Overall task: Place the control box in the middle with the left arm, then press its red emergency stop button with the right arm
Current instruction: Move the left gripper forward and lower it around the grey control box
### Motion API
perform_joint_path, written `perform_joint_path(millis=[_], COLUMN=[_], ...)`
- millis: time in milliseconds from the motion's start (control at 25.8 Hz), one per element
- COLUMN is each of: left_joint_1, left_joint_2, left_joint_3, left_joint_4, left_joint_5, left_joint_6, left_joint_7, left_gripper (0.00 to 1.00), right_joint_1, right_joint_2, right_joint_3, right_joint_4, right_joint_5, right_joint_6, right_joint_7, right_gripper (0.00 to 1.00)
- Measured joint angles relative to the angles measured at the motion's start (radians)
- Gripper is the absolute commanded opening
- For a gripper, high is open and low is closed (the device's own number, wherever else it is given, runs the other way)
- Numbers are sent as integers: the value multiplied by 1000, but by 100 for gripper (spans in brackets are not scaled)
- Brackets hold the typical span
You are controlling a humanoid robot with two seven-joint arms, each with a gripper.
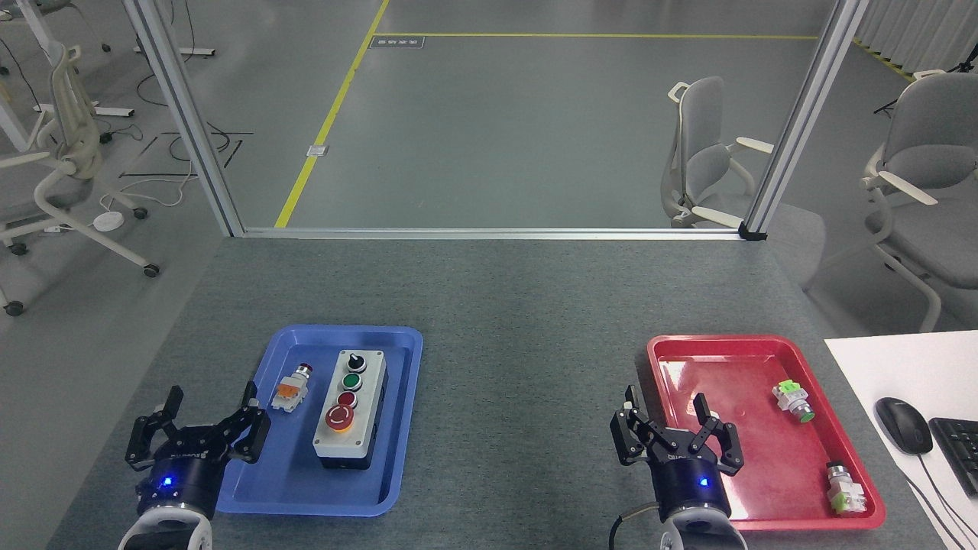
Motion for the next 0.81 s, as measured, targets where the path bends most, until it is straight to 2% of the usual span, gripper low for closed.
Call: perform_joint_path(millis=[426, 698, 814], left_joint_1=[5, 159, 210], left_joint_2=[-9, -13, -34], left_joint_3=[-7, -13, -36], left_joint_4=[-32, -117, -122], left_joint_5=[32, 32, 22], left_joint_6=[50, -20, -36], left_joint_7=[34, 36, 39], left_gripper=[99, 99, 99], right_joint_1=[2, -1, -3], right_joint_2=[-13, -1, 1], right_joint_3=[6, 1, -1], right_joint_4=[6, -3, -6], right_joint_5=[39, 43, 43], right_joint_6=[-10, -23, -16], right_joint_7=[-10, -15, -16], right_gripper=[98, 98, 98])
